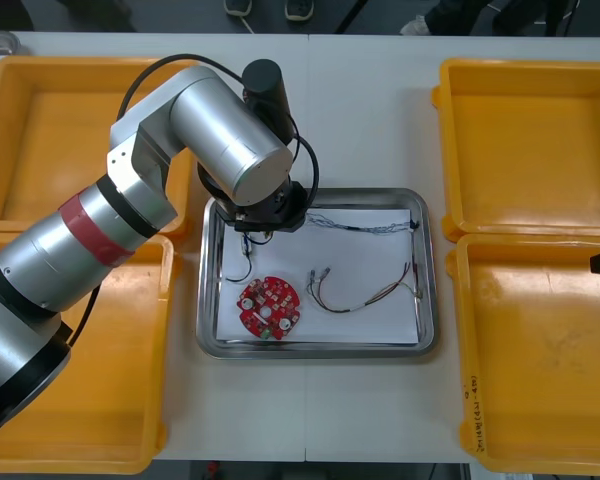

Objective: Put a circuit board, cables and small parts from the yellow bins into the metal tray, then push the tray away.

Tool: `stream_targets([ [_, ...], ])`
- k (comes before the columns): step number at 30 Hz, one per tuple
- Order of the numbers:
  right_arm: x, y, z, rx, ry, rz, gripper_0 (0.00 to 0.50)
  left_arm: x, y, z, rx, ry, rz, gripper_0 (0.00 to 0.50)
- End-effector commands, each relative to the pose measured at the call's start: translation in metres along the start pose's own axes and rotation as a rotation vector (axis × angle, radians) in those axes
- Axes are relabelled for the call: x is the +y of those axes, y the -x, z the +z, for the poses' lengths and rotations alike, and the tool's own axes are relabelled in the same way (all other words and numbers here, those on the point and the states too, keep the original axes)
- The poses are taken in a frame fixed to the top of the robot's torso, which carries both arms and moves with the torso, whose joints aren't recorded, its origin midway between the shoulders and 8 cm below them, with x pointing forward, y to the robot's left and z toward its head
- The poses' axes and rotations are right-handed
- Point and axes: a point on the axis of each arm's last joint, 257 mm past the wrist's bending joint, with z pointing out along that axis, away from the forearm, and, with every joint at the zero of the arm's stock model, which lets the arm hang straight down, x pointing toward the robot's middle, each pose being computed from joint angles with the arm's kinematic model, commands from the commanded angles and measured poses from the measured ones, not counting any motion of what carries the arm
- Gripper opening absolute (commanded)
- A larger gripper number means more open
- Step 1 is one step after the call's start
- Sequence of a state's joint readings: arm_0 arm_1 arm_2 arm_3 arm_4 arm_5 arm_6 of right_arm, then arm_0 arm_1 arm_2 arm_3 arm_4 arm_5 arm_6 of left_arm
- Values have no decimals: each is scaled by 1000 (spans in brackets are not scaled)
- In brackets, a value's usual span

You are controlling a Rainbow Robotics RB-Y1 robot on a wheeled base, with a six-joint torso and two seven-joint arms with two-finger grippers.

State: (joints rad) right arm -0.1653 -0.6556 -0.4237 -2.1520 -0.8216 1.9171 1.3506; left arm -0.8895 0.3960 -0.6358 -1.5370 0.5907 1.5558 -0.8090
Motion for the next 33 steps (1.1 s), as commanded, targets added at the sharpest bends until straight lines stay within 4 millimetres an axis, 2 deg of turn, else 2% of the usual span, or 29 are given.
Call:
stream_targets([
  [1,-16,-6,-10,-4,-45,62,500,-17,-16,15,5,-19,-10,1],
  [17,-35,-10,-9,-6,-108,93,500,-19,-26,26,9,-14,2,6],
  [21,-36,-10,-10,-8,-103,93,500,-20,-24,26,3,-20,-7,419],
  [22,-35,-10,-11,-9,-102,91,500,-21,-23,26,-2,-24,-8,494],
  [33,-35,-9,-12,-11,-95,101,500,-27,-17,20,-18,-44,-30,500],
])
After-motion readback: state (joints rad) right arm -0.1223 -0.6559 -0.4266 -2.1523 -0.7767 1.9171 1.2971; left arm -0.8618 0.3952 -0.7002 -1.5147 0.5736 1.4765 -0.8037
